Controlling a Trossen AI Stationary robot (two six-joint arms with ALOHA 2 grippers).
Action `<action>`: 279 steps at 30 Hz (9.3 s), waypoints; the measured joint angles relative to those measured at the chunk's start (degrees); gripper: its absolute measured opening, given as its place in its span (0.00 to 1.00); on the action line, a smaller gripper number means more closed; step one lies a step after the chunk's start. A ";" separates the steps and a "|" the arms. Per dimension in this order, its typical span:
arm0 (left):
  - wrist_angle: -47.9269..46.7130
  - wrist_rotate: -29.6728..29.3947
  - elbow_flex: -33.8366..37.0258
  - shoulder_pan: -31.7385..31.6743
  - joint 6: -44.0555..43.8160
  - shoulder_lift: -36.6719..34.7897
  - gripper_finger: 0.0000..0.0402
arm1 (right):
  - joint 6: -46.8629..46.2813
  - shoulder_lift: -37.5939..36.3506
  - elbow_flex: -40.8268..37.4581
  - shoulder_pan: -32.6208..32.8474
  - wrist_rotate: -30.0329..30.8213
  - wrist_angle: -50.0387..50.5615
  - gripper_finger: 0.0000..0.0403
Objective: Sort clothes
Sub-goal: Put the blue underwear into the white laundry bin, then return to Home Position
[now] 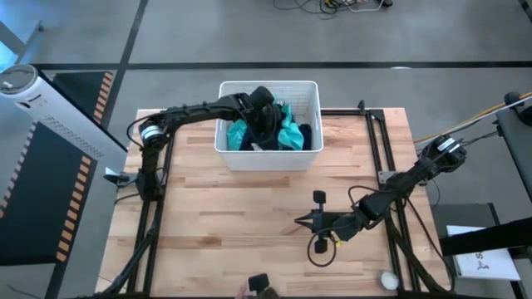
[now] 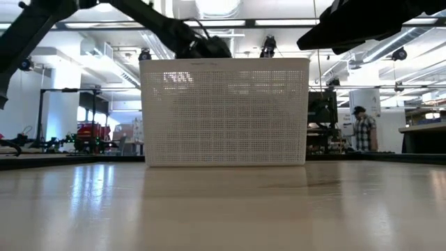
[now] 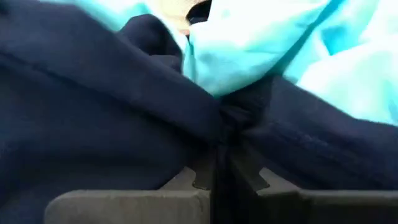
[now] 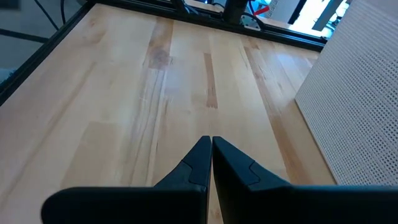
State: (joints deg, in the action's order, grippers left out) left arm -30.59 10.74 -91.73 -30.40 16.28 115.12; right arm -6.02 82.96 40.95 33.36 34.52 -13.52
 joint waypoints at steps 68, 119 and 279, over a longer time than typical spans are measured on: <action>42.55 6.32 74.51 13.73 -11.25 -85.90 0.00 | 19.10 -26.56 -2.60 -19.58 -24.58 10.31 0.00; 32.57 -4.03 91.15 21.38 -18.54 -114.46 0.00 | 13.47 -82.97 -38.51 -19.54 -22.38 12.63 0.00; 32.68 -4.17 91.21 21.36 -20.29 -100.33 0.06 | 10.64 -82.38 -39.71 -24.55 -26.99 12.83 0.00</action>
State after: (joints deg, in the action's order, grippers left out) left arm 2.09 6.57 -0.51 -9.04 -4.01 14.79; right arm 4.62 0.58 1.23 8.82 7.53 -0.69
